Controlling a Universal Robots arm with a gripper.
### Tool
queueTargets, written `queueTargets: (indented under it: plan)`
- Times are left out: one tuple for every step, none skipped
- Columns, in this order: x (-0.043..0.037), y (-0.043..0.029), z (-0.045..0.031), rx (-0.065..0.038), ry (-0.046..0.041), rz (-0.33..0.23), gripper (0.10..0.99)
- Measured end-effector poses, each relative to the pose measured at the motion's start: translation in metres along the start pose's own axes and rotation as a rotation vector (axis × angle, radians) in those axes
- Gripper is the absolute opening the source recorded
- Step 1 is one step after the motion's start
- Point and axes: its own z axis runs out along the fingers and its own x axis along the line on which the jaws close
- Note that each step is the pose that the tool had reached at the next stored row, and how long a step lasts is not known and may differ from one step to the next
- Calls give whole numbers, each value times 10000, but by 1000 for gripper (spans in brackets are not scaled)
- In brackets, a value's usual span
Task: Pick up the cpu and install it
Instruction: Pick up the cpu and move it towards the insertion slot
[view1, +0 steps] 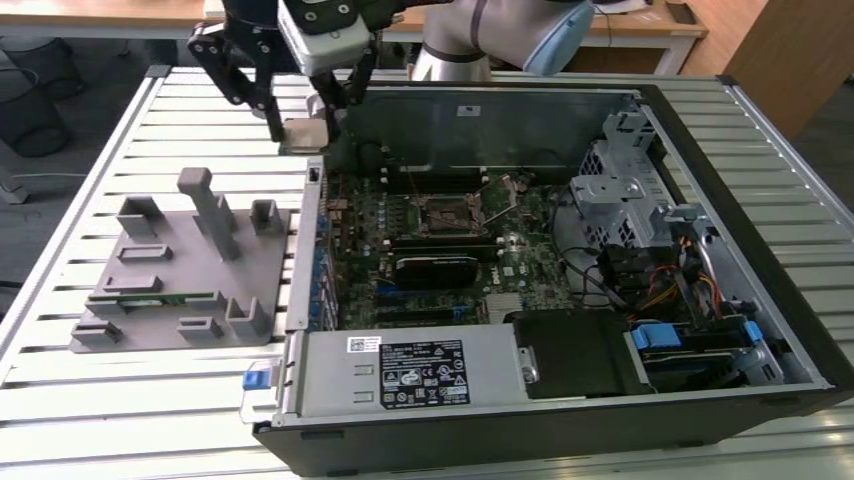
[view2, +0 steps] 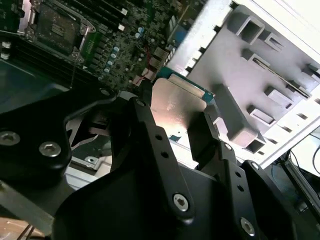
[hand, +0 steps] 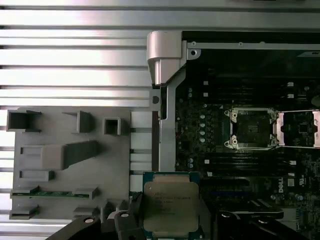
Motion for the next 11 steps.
queueTargets:
  plan:
    - [-139,8,0,0,0,-1,533]
    - [-184,12,0,0,-1,0,533]
    - [-227,17,1,-1,-1,0,533]
    - [-270,23,1,-1,-1,-1,533]
    - [-314,30,1,0,0,-1,533]
    - [-353,38,2,0,0,-1,533]
    - [-392,46,2,0,0,0,533]
    - [-432,53,3,-1,-1,0,533]
    - [-470,61,3,-1,0,-1,533]
    - [-508,70,5,-1,-1,-2,533]
    - [-545,80,5,0,0,-1,533]
